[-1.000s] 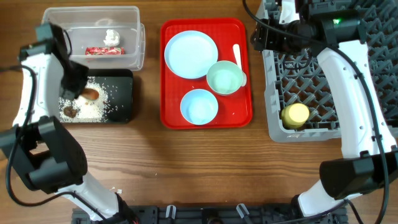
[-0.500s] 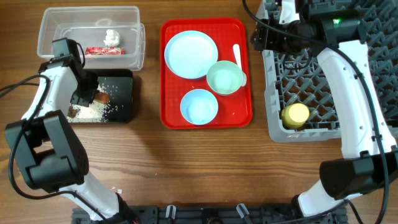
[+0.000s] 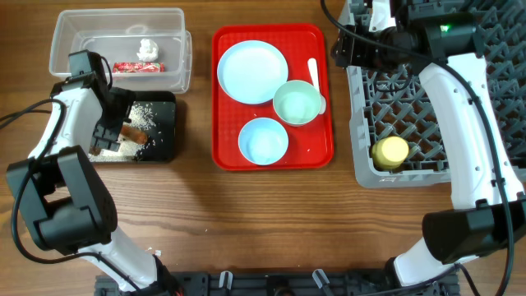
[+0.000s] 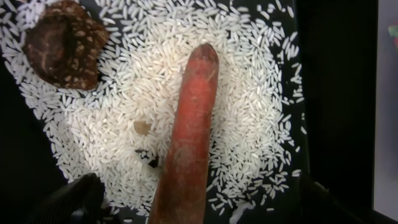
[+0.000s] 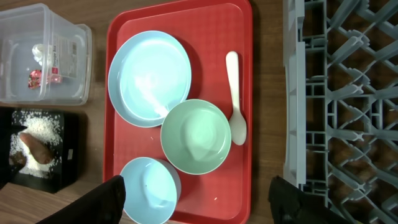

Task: Sort waste into correct bins and load items into the dishwasher rack
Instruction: 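Carry the carrot with the left gripper onto the black tray, then grasp the green bowl with the right gripper and lift it, then place the green bowl into the grey rack with the right gripper, then reach the right gripper to the light-blue bowl and grasp it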

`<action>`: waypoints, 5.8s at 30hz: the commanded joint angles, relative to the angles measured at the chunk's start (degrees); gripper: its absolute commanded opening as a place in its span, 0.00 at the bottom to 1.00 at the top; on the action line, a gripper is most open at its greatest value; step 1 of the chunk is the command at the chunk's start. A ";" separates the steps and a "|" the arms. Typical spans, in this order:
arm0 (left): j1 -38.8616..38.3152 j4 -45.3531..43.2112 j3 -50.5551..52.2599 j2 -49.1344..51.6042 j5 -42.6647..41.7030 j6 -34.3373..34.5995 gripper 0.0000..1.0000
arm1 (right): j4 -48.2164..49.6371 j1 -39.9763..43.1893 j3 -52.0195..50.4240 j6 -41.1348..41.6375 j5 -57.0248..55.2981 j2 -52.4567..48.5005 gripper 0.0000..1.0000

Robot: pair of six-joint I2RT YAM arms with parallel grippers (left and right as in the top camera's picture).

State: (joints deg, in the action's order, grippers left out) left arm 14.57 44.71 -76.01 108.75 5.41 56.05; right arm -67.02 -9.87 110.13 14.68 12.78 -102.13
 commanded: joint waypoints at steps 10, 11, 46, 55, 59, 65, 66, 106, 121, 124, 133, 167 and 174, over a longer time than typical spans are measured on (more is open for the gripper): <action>-4.92 -0.42 -1.92 -19.45 -22.34 -26.40 1.00 | 0.81 -3.32 -2.05 2.10 -0.92 -4.09 0.75; -6.32 -0.55 -1.92 -20.70 -22.29 -28.11 1.00 | 0.85 -4.04 -2.38 2.12 -0.90 -5.51 0.75; -15.85 -0.98 -1.90 -22.56 -19.50 -30.16 1.00 | 6.16 -5.70 -2.91 1.62 -5.27 -29.55 0.45; -15.85 -0.98 -1.90 -22.56 -19.50 -30.16 1.00 | 6.78 -5.70 -3.32 1.86 -5.27 -29.81 0.26; -15.85 -0.98 -1.90 -22.56 -19.50 -30.16 1.00 | 6.51 -5.31 -3.15 1.84 -5.27 -28.98 0.17; -15.85 -0.98 -1.90 -22.56 -19.50 -30.16 1.00 | 6.40 -4.31 -3.10 1.81 -4.85 -23.80 0.04; -15.85 -0.96 -1.90 -22.56 -19.50 -30.16 1.00 | 6.43 -4.31 -3.10 1.81 -4.87 -22.86 0.04; -15.85 -0.96 -1.90 -22.56 -19.50 -30.16 1.00 | 63.54 0.50 -3.87 -52.02 -73.18 -25.75 0.04; -15.85 -0.96 -1.90 -22.56 -19.50 -30.16 1.00 | 52.04 0.09 -3.87 -51.89 -70.20 -29.33 0.04; -15.85 -0.96 -1.90 -22.56 -19.50 -30.16 1.00 | 49.79 0.09 -3.87 -49.46 -69.70 -29.35 0.04; -15.85 -0.98 -1.90 -22.56 -19.50 -30.16 1.00 | 44.72 -2.19 -3.87 -44.54 -69.72 -29.35 0.41; -15.85 -0.96 -1.90 -22.56 -19.50 -30.16 1.00 | 13.81 -7.23 -4.74 -15.72 22.67 -13.64 0.84; -15.85 -0.98 -1.90 -22.56 -19.50 -30.16 1.00 | 10.91 -9.57 -14.93 -3.74 10.23 -14.27 0.73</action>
State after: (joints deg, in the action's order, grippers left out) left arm -1.13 43.81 -77.34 86.08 -13.85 27.03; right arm -55.70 -17.76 100.66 2.13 26.30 -114.48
